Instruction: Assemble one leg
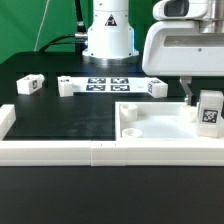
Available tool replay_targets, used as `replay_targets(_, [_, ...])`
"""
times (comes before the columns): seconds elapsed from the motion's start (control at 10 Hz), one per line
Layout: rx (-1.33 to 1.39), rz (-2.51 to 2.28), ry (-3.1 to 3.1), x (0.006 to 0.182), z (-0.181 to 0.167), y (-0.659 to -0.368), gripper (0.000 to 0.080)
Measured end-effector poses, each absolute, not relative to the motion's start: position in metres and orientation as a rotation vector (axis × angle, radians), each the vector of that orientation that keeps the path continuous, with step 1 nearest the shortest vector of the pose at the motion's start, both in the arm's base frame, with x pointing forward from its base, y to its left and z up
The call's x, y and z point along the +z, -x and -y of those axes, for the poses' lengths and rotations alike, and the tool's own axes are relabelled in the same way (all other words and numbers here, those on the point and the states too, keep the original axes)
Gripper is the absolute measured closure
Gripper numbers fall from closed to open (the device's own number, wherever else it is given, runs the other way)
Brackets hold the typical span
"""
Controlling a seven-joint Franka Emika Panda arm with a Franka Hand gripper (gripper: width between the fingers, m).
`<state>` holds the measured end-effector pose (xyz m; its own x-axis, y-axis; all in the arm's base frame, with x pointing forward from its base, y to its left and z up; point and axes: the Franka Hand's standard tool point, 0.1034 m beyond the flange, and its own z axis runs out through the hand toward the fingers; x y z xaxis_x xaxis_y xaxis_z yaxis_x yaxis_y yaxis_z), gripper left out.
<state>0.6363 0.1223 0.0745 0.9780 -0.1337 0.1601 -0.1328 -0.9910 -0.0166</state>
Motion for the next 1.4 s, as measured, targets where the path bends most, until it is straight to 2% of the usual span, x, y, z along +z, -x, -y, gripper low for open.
replay_targets(0.1, [-0.253,-0.210,3.119,0.0745,-0.1223,-0.6363,0.0509])
replay_targets(0.4, [-0.254,-0.274,3.109,0.0743,-0.1219,-0.6363,0.0509])
replay_targets(1.0, [-0.222,-1.385,2.726,0.0737,-0.1170,-0.6349,0.0508])
replay_targets(1.4, [-0.162,-1.842,2.405,0.0734,-0.1179,-0.6330,0.0508])
